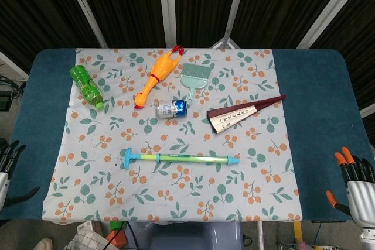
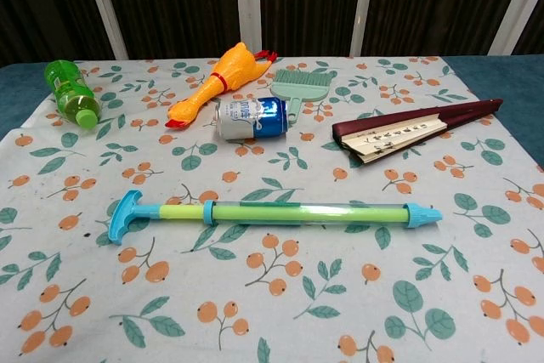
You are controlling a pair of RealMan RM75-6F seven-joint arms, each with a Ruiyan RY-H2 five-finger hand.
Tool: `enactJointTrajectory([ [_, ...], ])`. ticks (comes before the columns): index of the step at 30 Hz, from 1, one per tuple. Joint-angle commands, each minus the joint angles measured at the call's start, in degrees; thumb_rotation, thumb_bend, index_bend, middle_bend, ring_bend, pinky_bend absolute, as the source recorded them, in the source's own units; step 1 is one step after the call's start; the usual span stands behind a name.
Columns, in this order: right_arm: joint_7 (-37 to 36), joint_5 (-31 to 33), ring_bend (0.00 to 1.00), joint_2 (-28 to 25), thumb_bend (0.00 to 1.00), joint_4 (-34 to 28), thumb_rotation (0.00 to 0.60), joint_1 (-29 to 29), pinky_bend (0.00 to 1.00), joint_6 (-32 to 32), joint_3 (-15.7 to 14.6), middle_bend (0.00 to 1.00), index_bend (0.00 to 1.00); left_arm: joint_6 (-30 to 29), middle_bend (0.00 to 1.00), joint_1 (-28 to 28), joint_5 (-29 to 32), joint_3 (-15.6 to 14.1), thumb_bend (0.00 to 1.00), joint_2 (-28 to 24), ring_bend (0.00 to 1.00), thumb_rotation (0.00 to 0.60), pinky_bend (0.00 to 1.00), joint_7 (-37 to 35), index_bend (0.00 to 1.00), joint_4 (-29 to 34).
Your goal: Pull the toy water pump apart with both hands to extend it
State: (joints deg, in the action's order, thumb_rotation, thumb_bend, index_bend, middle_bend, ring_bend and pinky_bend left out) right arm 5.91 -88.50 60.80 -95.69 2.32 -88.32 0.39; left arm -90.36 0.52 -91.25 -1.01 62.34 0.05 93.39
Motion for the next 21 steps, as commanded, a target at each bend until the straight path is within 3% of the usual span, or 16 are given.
enactJointTrajectory([
  [1,-0.05,-0.01,0.00,0.00,0.31,0.00,0.600,0.00,0.00,0.00,-0.01,0.00,0.00,0.01,0.00,0.00,0.02,0.00,0.14,0.00,0.00,0.600,0.00,0.05,0.00,-0.02],
  [21,0.38,-0.33,0.00,0.22,0.31,-0.09,0.600,0.00,0.00,-0.19,-0.05,0.00,0.00,0.93,0.00,-0.31,0.44,-0.07,0.14,-0.19,0.00,0.600,0.00,-0.33,0.00,-0.01],
])
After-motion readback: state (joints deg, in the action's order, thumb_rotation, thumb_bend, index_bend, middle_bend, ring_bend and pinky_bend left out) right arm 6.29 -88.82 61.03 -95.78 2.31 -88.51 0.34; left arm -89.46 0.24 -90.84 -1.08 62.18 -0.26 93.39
